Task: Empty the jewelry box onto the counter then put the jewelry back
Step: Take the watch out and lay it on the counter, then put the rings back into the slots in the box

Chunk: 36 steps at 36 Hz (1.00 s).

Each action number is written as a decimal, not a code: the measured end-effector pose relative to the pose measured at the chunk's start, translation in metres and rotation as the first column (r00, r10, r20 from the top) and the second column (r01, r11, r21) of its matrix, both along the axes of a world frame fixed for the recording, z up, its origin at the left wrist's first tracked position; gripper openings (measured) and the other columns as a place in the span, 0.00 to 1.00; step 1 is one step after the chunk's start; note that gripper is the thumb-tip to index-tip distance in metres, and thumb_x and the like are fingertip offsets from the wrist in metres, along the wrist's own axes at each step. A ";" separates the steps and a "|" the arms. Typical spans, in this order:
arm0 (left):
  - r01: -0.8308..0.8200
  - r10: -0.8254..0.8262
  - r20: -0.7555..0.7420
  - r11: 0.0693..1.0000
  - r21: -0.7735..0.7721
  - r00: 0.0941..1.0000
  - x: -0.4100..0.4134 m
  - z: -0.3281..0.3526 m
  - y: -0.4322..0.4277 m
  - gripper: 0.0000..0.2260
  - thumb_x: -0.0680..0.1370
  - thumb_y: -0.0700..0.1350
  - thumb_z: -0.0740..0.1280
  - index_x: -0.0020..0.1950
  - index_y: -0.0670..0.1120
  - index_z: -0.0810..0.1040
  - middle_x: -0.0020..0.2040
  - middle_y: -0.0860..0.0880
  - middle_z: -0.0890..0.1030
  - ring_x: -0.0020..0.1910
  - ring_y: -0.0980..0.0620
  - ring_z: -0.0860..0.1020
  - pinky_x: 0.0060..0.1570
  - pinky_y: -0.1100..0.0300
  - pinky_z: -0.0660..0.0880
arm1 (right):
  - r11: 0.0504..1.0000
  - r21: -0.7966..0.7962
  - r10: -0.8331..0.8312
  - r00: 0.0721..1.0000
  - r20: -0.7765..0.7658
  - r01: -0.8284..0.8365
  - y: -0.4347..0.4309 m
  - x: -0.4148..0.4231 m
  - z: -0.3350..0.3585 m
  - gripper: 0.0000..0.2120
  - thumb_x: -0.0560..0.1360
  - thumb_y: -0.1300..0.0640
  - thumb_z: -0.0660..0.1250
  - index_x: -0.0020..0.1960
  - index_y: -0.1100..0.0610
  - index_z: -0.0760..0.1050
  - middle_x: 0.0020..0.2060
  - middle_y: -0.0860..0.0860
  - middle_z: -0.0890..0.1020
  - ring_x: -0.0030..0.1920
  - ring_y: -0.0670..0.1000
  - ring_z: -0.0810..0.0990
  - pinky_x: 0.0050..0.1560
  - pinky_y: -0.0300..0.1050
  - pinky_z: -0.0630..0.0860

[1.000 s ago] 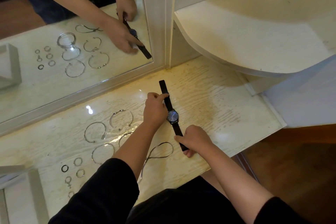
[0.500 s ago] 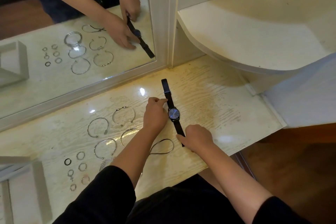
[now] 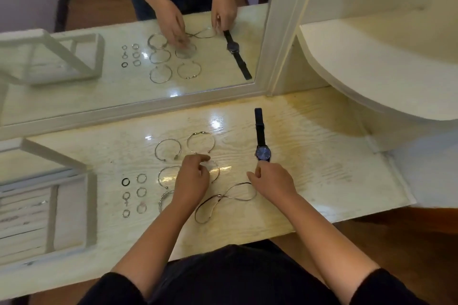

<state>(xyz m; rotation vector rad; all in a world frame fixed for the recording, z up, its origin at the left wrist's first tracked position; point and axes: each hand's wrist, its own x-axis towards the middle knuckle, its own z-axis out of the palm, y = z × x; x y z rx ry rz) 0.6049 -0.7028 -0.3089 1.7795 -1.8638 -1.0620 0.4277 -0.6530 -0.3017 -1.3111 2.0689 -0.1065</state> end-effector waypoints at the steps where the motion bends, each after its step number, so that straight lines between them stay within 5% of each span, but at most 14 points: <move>1: -0.028 0.028 -0.002 1.000 0.008 1.000 0.007 0.001 0.003 0.13 0.76 0.34 0.58 0.58 0.44 0.76 0.58 0.47 0.75 0.54 0.50 0.75 0.52 0.61 0.70 | 1.000 -0.010 0.008 1.000 0.010 -0.008 0.000 0.004 0.000 0.12 0.77 0.49 0.61 0.40 0.55 0.69 0.38 0.52 0.77 0.40 0.52 0.75 0.37 0.42 0.66; 6: -0.116 0.116 0.017 0.993 0.028 0.993 0.037 0.005 0.016 0.13 0.77 0.36 0.60 0.59 0.44 0.75 0.59 0.47 0.75 0.52 0.52 0.74 0.50 0.63 0.67 | 0.998 -0.062 0.022 0.997 0.073 -0.017 0.002 0.025 -0.002 0.10 0.77 0.50 0.61 0.41 0.55 0.70 0.31 0.46 0.72 0.38 0.49 0.73 0.35 0.42 0.66; 12: -0.150 0.149 0.028 0.987 0.054 0.989 0.071 0.008 0.031 0.13 0.77 0.37 0.60 0.61 0.45 0.74 0.60 0.48 0.74 0.50 0.56 0.73 0.51 0.62 0.69 | 0.996 -0.088 0.039 0.991 0.127 -0.028 0.009 0.053 -0.005 0.09 0.76 0.50 0.62 0.43 0.55 0.71 0.34 0.46 0.73 0.37 0.48 0.73 0.31 0.41 0.65; 18: -0.192 0.189 0.041 0.978 0.078 0.981 0.103 0.010 0.049 0.14 0.77 0.37 0.61 0.61 0.44 0.74 0.59 0.48 0.75 0.47 0.56 0.73 0.47 0.63 0.67 | 0.996 -0.092 -0.001 0.987 0.162 0.016 0.017 0.075 -0.004 0.09 0.75 0.51 0.63 0.46 0.57 0.74 0.33 0.44 0.73 0.39 0.48 0.74 0.38 0.41 0.68; 24: -0.211 0.209 0.045 0.975 0.068 0.977 0.127 0.010 0.058 0.13 0.76 0.37 0.62 0.61 0.43 0.74 0.58 0.46 0.75 0.47 0.54 0.73 0.48 0.62 0.69 | 0.991 -0.113 -0.048 0.982 0.182 0.070 0.029 0.096 -0.005 0.06 0.75 0.52 0.63 0.45 0.55 0.72 0.41 0.49 0.76 0.40 0.48 0.74 0.36 0.40 0.68; 36: -0.248 0.236 0.103 0.961 0.124 0.966 0.149 0.004 0.083 0.16 0.76 0.40 0.62 0.64 0.43 0.71 0.61 0.44 0.72 0.57 0.47 0.74 0.56 0.52 0.72 | 0.987 -0.092 -0.123 0.988 0.090 0.131 0.052 0.121 -0.009 0.13 0.74 0.52 0.65 0.55 0.58 0.71 0.51 0.53 0.71 0.51 0.53 0.74 0.46 0.44 0.71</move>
